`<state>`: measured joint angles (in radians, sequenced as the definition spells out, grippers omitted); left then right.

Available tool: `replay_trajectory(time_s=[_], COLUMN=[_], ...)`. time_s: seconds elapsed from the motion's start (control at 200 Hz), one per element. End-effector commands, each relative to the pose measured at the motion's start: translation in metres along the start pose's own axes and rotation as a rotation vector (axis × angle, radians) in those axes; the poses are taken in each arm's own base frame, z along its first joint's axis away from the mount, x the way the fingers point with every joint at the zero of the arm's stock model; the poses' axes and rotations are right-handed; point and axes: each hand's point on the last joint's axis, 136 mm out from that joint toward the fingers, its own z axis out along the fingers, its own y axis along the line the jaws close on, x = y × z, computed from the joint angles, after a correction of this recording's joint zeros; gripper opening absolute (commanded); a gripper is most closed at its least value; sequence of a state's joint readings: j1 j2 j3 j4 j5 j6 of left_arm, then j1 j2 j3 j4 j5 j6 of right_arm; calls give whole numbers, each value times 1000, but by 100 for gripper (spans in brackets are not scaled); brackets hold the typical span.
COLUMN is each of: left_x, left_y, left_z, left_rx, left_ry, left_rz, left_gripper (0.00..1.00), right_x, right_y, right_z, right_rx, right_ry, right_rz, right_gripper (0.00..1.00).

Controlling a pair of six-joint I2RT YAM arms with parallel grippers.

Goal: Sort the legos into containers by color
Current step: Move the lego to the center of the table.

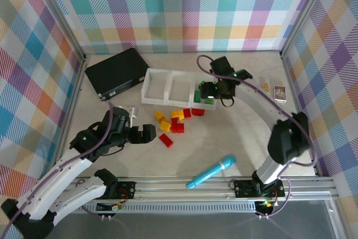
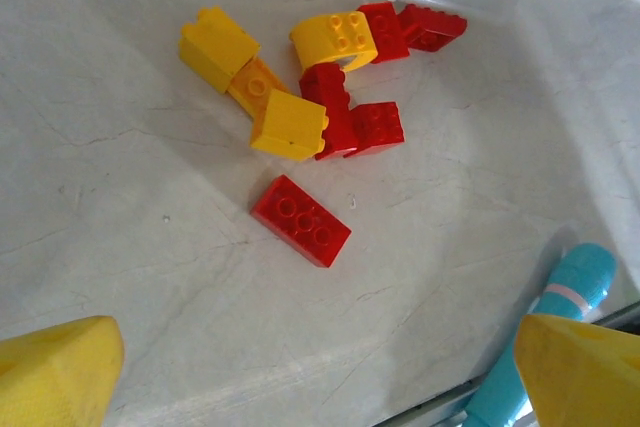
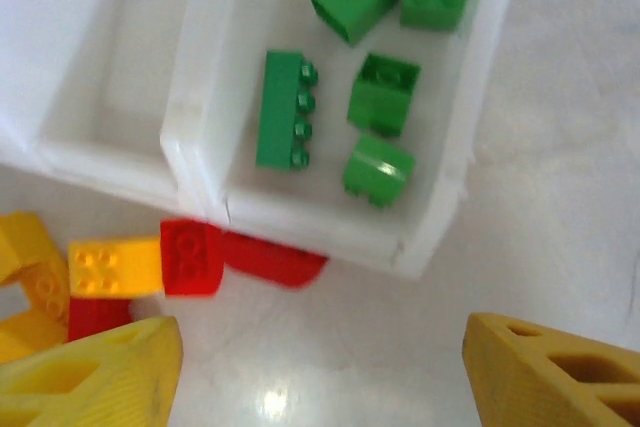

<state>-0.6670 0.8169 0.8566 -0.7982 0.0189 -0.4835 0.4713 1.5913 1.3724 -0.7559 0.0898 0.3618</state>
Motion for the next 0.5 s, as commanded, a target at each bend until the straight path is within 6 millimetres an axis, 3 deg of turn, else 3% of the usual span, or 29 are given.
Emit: replay_trajectory(time_s=[0.0, 0.235, 0.495], left_x=[-16, -22, -10], left_y=[1, -38, -66], left_z=[8, 63, 123], left_rx=[-124, -176, -192], left_ry=[-28, 60, 200], left_rz=[-4, 64, 67], left_gripper=[100, 96, 88], right_x=[24, 78, 99], right_y=[-3, -27, -42], right_z=[-6, -27, -38], right_rx=[-57, -56, -24], right_ry=[-16, -43, -55], right_rz=[78, 135, 130], right_gripper=[75, 78, 80])
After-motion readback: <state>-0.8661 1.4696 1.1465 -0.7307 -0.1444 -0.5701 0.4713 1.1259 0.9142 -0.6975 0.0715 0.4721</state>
